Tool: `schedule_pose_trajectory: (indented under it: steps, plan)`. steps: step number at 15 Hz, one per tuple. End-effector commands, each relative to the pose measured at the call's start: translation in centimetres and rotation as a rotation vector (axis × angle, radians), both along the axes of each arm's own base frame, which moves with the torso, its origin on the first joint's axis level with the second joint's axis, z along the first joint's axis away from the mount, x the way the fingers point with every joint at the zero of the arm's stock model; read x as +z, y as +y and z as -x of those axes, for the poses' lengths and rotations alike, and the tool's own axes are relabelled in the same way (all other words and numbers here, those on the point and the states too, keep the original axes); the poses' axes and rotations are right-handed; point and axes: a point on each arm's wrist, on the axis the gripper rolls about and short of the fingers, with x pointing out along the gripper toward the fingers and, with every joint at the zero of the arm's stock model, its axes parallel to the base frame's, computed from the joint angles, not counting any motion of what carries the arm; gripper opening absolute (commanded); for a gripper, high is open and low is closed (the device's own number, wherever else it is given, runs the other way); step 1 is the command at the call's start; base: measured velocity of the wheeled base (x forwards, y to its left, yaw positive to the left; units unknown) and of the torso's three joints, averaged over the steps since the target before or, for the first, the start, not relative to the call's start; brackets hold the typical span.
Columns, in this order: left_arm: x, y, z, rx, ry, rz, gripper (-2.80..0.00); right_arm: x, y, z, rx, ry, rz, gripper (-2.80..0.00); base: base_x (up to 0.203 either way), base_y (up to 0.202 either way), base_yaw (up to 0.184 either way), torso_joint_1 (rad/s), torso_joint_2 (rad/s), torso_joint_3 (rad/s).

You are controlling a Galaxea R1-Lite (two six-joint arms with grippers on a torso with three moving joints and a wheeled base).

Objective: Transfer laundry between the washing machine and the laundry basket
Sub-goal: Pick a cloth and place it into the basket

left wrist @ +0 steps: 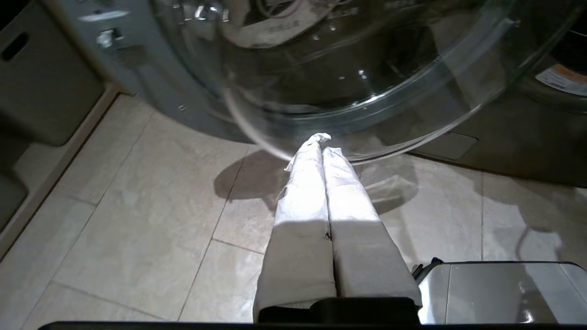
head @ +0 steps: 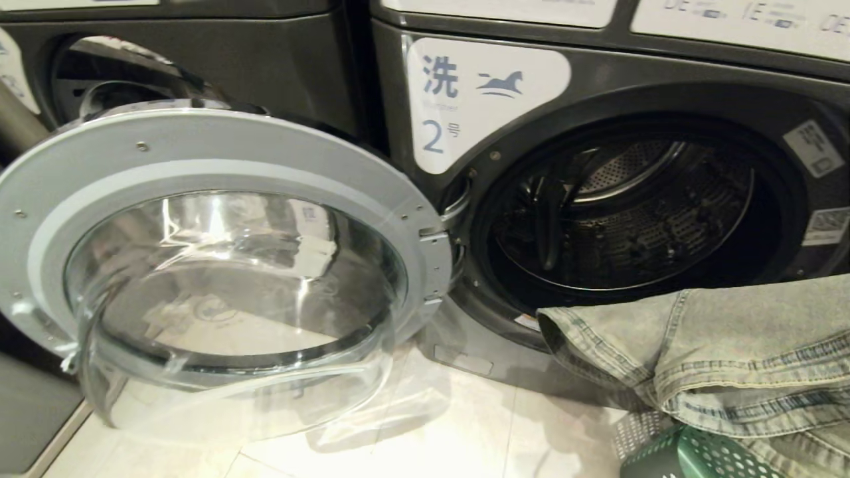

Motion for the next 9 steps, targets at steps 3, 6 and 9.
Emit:
schedule_pose_trajectory:
  steps: [3, 6, 9]
  plan:
    - [-0.06, 0.0, 0.0, 0.0, 0.002, 0.001, -2.8, -0.05, -0.03, -0.2, 0.001, 0.008, 0.002, -2.8, 0.0, 0.009, -0.179, 0.005, 0.0, 0.002]
    - [-0.06, 0.0, -0.01, 0.0, 0.002, 0.001, -2.8, -0.06, -0.02, -0.15, 0.002, 0.004, 0.028, -2.8, 0.001, 0.01, -0.177, 0.002, 0.0, 0.002]
    - [-0.06, 0.0, 0.0, 0.0, 0.001, 0.002, -2.8, -0.09, 0.0, -0.01, 0.002, 0.001, 0.028, -2.8, 0.0, 0.01, -0.174, 0.005, 0.0, 0.002]
